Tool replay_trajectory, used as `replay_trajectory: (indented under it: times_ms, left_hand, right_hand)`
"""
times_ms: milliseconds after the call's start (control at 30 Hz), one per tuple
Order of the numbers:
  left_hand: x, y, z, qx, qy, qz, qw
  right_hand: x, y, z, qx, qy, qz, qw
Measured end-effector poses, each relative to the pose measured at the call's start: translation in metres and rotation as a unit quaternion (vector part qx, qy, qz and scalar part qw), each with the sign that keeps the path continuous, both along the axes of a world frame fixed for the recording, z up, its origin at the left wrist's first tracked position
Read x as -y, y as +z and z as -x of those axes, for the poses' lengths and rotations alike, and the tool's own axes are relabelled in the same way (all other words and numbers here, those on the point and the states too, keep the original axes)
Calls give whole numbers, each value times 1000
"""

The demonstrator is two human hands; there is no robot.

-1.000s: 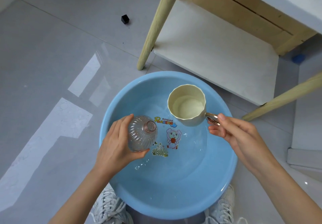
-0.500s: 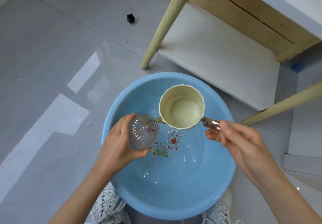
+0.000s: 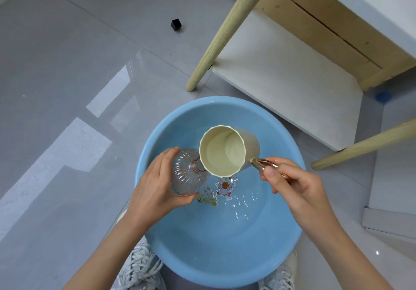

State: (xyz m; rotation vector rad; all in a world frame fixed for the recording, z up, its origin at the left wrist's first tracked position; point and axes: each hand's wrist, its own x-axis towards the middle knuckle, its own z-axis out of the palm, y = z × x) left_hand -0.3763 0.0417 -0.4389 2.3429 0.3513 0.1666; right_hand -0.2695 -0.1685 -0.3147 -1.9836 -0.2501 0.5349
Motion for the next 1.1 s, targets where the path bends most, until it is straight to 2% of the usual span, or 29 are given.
replay_trajectory:
  times_ms: [333,800,1100]
  left_hand:
    - [0,2,-1,-3,-1,-4,1000]
    - [0,1,0,-14,0,-5,1000]
    - [1,2,0,-12,-1,-4,1000]
  right_hand:
    - [2,-1,0,30,13,-4,999]
    - [3,-2,2,148,40,43,987]
    - [1,0,2,183,48,62,980]
